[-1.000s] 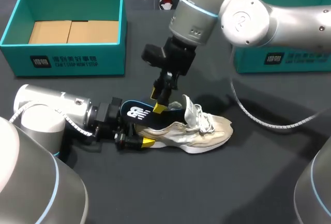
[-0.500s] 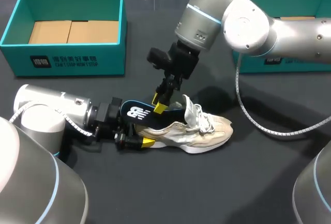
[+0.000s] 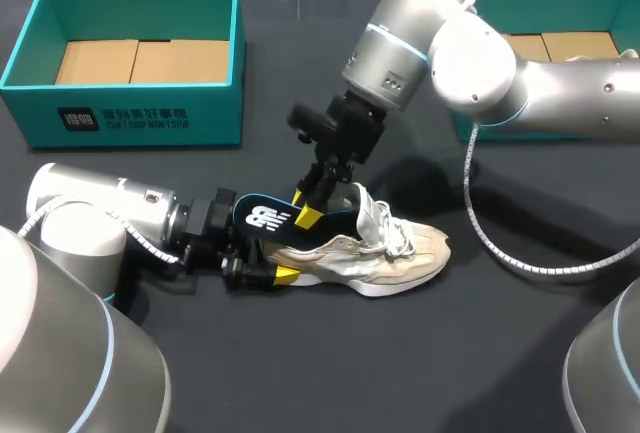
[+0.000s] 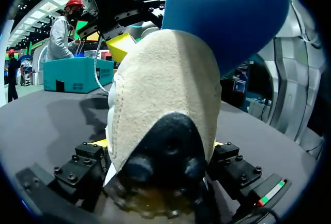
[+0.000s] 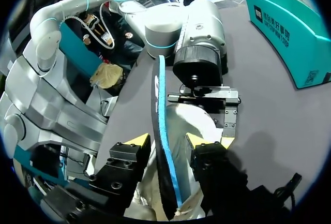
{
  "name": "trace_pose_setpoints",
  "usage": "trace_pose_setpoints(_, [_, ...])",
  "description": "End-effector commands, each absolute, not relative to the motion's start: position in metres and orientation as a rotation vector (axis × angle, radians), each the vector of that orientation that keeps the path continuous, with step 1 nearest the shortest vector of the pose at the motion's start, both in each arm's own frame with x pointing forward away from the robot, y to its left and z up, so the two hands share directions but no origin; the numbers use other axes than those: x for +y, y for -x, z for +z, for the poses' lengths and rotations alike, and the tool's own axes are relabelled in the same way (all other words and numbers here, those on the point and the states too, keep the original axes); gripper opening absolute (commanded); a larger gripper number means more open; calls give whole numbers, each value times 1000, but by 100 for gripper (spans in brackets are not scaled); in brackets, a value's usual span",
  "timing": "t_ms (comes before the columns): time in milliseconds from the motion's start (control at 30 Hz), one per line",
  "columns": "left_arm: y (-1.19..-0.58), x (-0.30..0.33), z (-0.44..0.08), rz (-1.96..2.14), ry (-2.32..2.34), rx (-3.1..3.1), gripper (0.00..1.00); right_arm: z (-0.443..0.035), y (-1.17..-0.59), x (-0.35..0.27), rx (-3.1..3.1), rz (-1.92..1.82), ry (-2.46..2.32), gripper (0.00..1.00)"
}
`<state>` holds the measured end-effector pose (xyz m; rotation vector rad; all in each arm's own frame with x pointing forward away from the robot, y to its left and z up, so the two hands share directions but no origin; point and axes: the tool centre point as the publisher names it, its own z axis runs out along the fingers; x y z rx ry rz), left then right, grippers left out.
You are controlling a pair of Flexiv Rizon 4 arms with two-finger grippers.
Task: Take the shoe out of the shoebox, open the shoe tongue, remove and reinsert the insole, then place the shoe into the shoebox
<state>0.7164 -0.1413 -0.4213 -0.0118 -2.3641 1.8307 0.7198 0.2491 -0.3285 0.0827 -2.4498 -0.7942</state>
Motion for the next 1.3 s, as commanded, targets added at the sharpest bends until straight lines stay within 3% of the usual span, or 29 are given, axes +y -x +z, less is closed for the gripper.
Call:
trace_pose_setpoints(33, [-717, -141, -422, 1829, 11, -2365, 0, -331, -718, 252, -2441, -796, -96, 41])
trace_pose_setpoints(567, [-717, -141, -422, 1829, 11, -2365, 0, -327, -709, 254, -2420, -820, -184, 30])
trace_pose_setpoints(1167, [-717, -141, -422, 1829, 11, -2365, 0, -330, -708, 260, -2385, -838, -227, 0])
trace_pose_setpoints(1300, [-717, -141, -422, 1829, 11, -2365, 0, -326, -707, 263, -2390, -853, -257, 0])
